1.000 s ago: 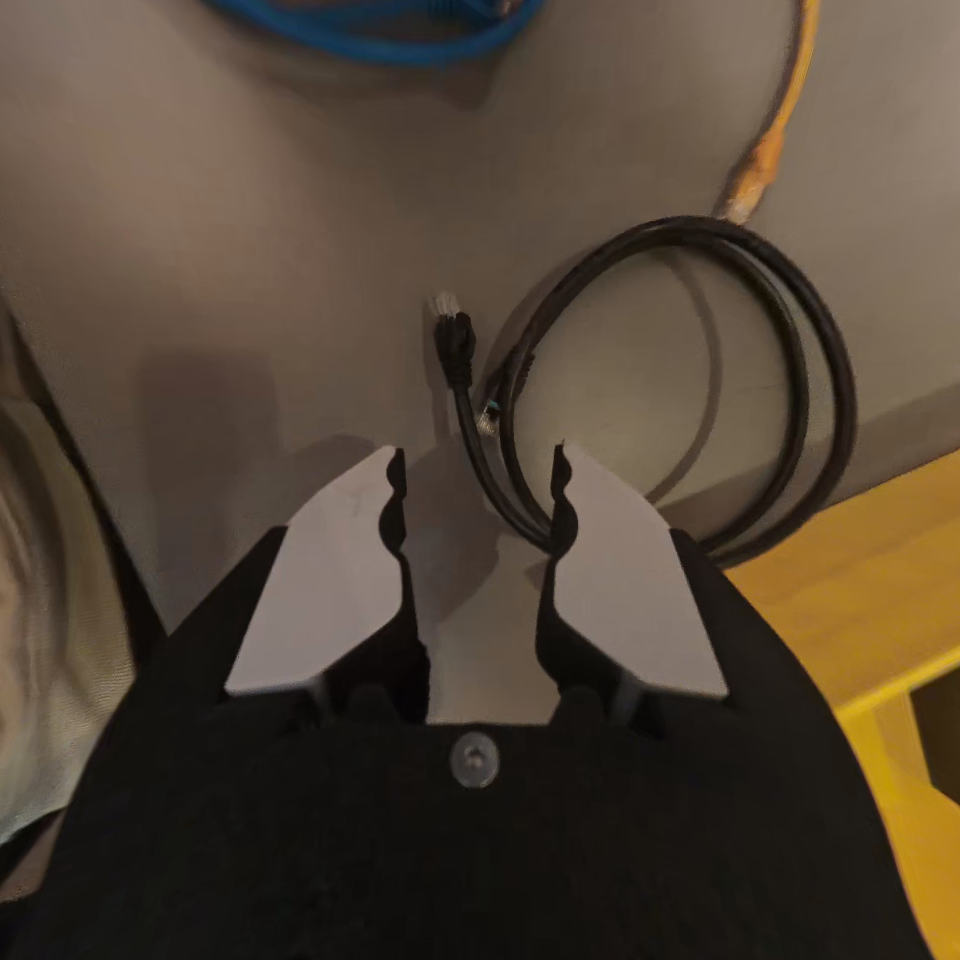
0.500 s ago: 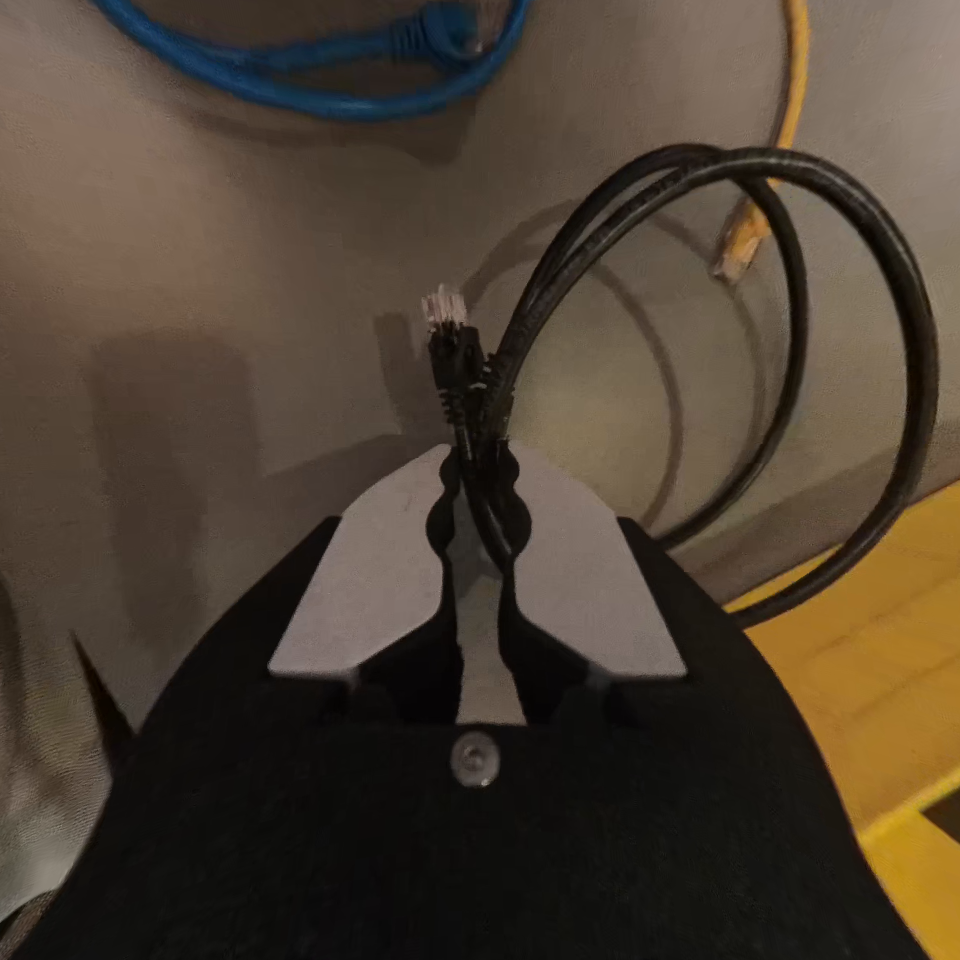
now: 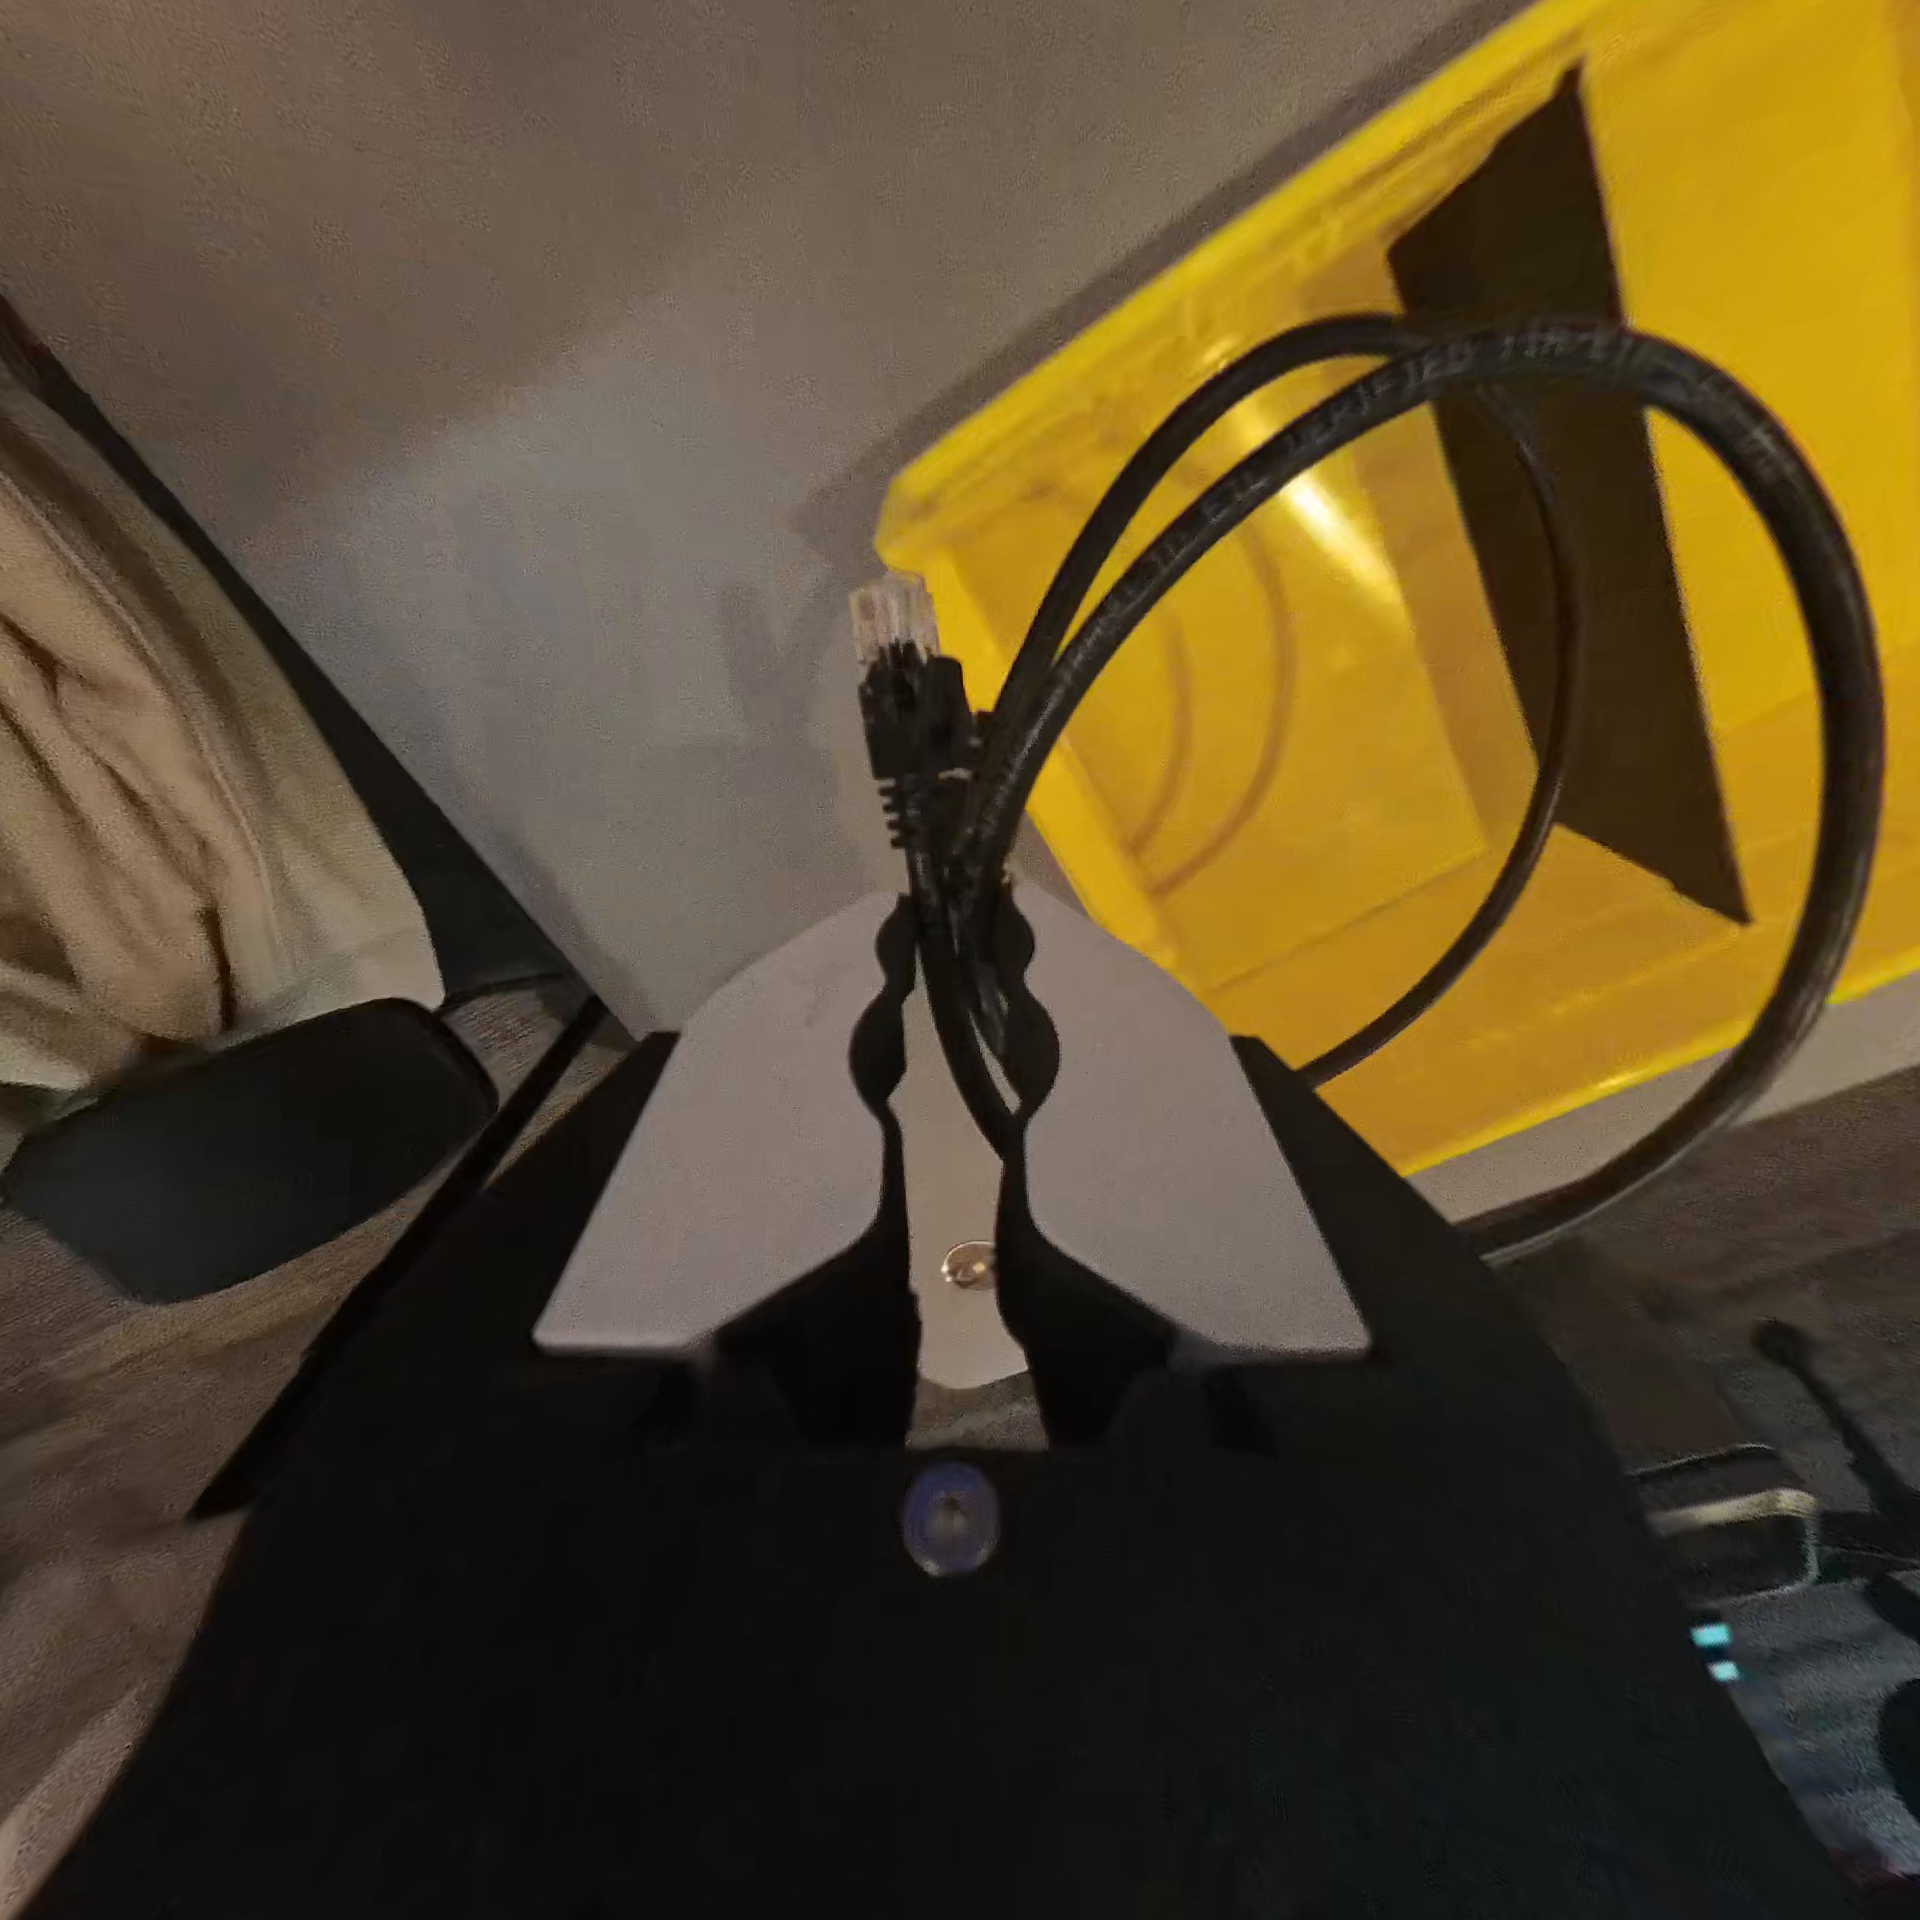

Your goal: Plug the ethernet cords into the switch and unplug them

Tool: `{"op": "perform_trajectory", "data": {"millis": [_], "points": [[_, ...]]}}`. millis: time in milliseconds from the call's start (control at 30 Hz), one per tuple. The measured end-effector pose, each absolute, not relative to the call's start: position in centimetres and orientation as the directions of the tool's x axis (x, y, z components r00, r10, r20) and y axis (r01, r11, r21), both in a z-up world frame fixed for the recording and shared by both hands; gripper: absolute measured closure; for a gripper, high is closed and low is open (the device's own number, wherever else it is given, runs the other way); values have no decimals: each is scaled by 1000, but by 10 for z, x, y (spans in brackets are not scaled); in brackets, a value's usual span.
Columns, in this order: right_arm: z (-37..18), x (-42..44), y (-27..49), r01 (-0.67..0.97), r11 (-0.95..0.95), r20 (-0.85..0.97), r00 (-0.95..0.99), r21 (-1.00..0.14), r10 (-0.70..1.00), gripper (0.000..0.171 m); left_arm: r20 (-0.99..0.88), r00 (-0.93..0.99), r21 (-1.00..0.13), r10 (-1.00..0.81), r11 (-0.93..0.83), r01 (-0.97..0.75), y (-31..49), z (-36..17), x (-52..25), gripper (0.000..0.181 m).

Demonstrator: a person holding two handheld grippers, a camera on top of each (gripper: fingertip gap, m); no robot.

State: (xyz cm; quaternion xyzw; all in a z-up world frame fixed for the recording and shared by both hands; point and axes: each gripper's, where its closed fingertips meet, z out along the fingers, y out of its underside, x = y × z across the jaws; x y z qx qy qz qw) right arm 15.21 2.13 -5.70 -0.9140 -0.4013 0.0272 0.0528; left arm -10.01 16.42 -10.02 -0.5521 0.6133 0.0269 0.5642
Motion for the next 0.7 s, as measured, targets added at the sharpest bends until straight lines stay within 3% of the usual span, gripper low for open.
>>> {"op": "perform_trajectory", "data": {"millis": [33, 200, 300, 367, 533, 633, 700], "points": [[-68, 160, 23, 722, -687, -59, 685, -77, 726, 157, -722, 246, -590, -647, 390, -707, 164, -100, -100, 158], [-124, 170, 48, 693, -719, -236, 708, 52, 665, 157, -724, 230, -595, -650, 419, -686, 156, -98, -96, 157], [-143, 156, 53, 675, -736, -372, 694, 39, 617, 156, -731, 204, -591, -651, 454, -667, 147, -96, -93, 158], [-146, 157, 58, 663, -749, -346, 699, -16, 626, 149, -743, 185, -579, -643, 480, -659, 141, -95, -91, 157], [-95, 159, 77, 557, -754, -129, 768, -349, 627, 130, -758, 129, -568, -640, 549, -612, 127, -93, -84, 158], [-43, 98, 78, 514, -516, -22, 694, -685, 720, 125, -731, 78, -620, -678, 612, -491, 111, -83, -77, 158], [-23, 34, 69, 361, -313, -47, 587, -878, 808, 113, -678, 79, -701, -731, 610, -368, 100, -64, -74, 157]]}}
